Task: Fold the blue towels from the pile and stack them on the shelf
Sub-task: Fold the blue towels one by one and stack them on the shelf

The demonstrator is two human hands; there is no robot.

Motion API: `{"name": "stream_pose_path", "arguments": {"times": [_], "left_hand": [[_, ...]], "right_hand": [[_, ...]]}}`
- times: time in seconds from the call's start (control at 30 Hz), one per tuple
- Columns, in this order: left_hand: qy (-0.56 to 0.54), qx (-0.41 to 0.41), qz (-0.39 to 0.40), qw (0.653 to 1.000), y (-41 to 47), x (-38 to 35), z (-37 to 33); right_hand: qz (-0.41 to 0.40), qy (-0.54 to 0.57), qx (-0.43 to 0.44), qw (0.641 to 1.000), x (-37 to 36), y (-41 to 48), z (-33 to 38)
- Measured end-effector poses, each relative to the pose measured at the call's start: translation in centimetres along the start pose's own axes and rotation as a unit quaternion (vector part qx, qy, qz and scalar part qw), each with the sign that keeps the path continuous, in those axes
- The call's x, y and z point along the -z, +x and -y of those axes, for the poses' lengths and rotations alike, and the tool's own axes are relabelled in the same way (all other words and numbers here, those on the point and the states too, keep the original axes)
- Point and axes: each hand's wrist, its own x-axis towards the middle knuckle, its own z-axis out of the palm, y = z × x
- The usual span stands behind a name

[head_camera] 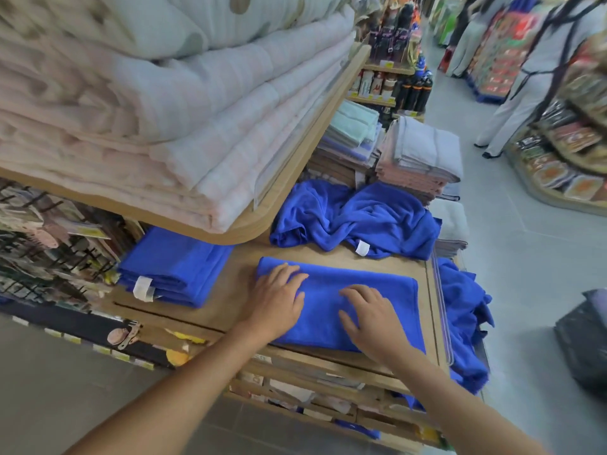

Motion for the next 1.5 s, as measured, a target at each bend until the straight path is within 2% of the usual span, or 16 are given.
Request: {"name": "stream_pose_path", "arguments": {"times": [0.17, 0.27, 0.37, 0.43, 0.57, 0.67, 0.87, 0.93, 1.2, 1.37, 1.5], "left_hand": [[0.094, 0.000, 0.079, 0.992, 0.7, -3.1, 1.6], [0.112, -0.010, 0.099, 0.989, 0.9, -4.1, 2.5], [0.104, -0.015, 0.100, 0.989, 1.5, -4.3, 2.7], [0.104, -0.014, 0.097, 0.990, 1.9, -4.4, 2.6], [0.116, -0.017, 0.094, 0.989, 2.2, -4.6, 2.7], [0.109, -0.017, 0.083, 0.990, 2.2, -4.6, 3.0], [0.097, -0.017, 0.092, 0.991, 2.3, -4.7, 3.1], [0.097, -0.017, 0.092, 0.991, 2.3, -4.7, 3.1], [0.101, -0.012, 0.100, 0.990, 2.2, -4.5, 2.6], [0.089, -0.066, 0.095, 0.989, 1.9, -4.7, -0.6], [0.081, -0.063, 0.117, 0.988, 1.0, -5.7, -1.7]], "right_hand": [[-0.031, -0.024, -0.077, 0.996, -2.6, -0.6, 0.7], [-0.014, -0.073, -0.116, 0.991, -2.8, -1.9, 0.0], [0.011, -0.092, -0.145, 0.985, -2.5, -1.8, -0.3], [-0.007, -0.076, -0.161, 0.984, -2.3, 0.0, 0.7], [0.006, -0.057, -0.125, 0.990, -3.5, 4.2, 3.3], [0.032, -0.073, -0.140, 0.987, -3.9, 4.4, 2.3], [0.009, -0.082, -0.242, 0.967, -1.0, 1.0, -4.6], [0.008, -0.072, -0.250, 0.965, -0.2, -0.1, -5.8], [-0.023, -0.026, -0.328, 0.944, 1.0, -1.7, -4.3], [0.050, -0.128, -0.336, 0.932, 2.4, -1.1, -3.9], [0.077, -0.103, -0.354, 0.926, 3.4, 0.1, -3.7]]}}
